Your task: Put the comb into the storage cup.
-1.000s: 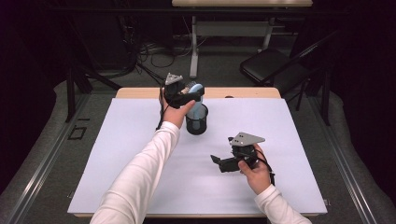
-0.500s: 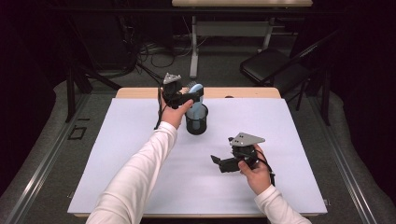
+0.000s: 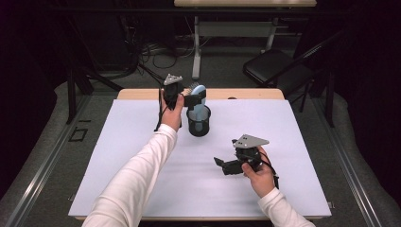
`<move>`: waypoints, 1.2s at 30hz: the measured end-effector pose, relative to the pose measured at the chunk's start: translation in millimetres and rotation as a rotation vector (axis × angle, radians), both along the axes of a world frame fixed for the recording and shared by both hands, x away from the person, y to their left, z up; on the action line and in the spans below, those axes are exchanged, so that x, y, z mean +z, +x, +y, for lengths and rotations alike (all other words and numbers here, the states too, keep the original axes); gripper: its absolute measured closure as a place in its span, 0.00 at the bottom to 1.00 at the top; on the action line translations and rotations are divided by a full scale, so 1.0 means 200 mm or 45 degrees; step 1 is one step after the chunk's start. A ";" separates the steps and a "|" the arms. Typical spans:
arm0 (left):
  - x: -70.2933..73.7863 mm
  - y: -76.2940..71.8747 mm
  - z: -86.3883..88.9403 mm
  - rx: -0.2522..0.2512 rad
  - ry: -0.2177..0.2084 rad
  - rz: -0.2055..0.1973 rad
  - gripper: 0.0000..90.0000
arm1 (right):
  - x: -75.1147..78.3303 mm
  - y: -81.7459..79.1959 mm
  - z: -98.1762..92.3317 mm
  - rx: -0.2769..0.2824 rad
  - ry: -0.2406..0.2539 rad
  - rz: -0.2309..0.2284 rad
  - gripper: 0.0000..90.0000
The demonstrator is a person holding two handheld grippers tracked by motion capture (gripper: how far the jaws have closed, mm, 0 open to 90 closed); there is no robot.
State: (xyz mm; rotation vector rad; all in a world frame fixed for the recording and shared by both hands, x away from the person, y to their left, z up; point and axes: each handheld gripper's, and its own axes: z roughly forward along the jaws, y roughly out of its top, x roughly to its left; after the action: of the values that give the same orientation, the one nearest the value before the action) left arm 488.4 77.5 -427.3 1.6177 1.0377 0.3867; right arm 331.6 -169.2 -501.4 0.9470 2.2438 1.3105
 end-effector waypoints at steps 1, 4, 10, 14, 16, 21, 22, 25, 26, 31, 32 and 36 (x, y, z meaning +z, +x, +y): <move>0.00 0.00 0.00 -0.004 0.002 0.000 0.01 | 0.00 0.00 0.00 0.000 0.000 0.000 0.06; 0.01 -0.01 0.01 -0.010 0.007 0.001 0.01 | 0.00 0.00 0.00 -0.001 -0.001 -0.002 0.06; 0.02 -0.03 0.03 -0.024 0.039 0.004 0.01 | 0.00 0.00 0.00 0.001 -0.003 -0.005 0.06; 0.04 -0.04 0.04 -0.042 0.054 0.001 0.01 | 0.00 0.00 0.01 0.003 -0.003 -0.005 0.06; 0.04 -0.05 0.05 -0.059 0.064 -0.001 0.01 | 0.00 0.00 0.01 0.005 -0.004 -0.007 0.06; 0.05 -0.08 0.07 -0.076 0.091 -0.003 0.01 | 0.00 0.00 0.00 -0.002 -0.005 -0.004 0.06; 0.05 -0.08 0.08 -0.078 0.094 -0.001 0.01 | 0.00 0.00 0.00 -0.003 -0.006 -0.005 0.06; 0.05 -0.09 0.09 -0.084 0.098 0.004 0.01 | 0.00 0.00 0.00 0.001 -0.006 -0.007 0.06; 0.05 -0.09 0.09 -0.088 0.094 0.004 0.01 | 0.00 0.00 0.00 0.001 -0.005 -0.007 0.06; 0.07 -0.11 0.11 -0.101 0.108 0.007 0.01 | 0.01 0.00 0.00 -0.002 -0.001 -0.010 0.06; 0.07 -0.12 0.12 -0.105 0.109 0.005 0.01 | 0.01 0.00 0.00 -0.002 -0.002 -0.012 0.06; 0.08 -0.14 0.13 -0.124 0.122 0.006 0.01 | 0.01 0.00 -0.01 -0.008 0.000 -0.013 0.06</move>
State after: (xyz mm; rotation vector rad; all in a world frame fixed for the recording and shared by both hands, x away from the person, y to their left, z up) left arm 460.1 103.3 -410.9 1.7478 0.9518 0.3720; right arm 331.2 -170.5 -499.5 0.9442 2.2317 1.3097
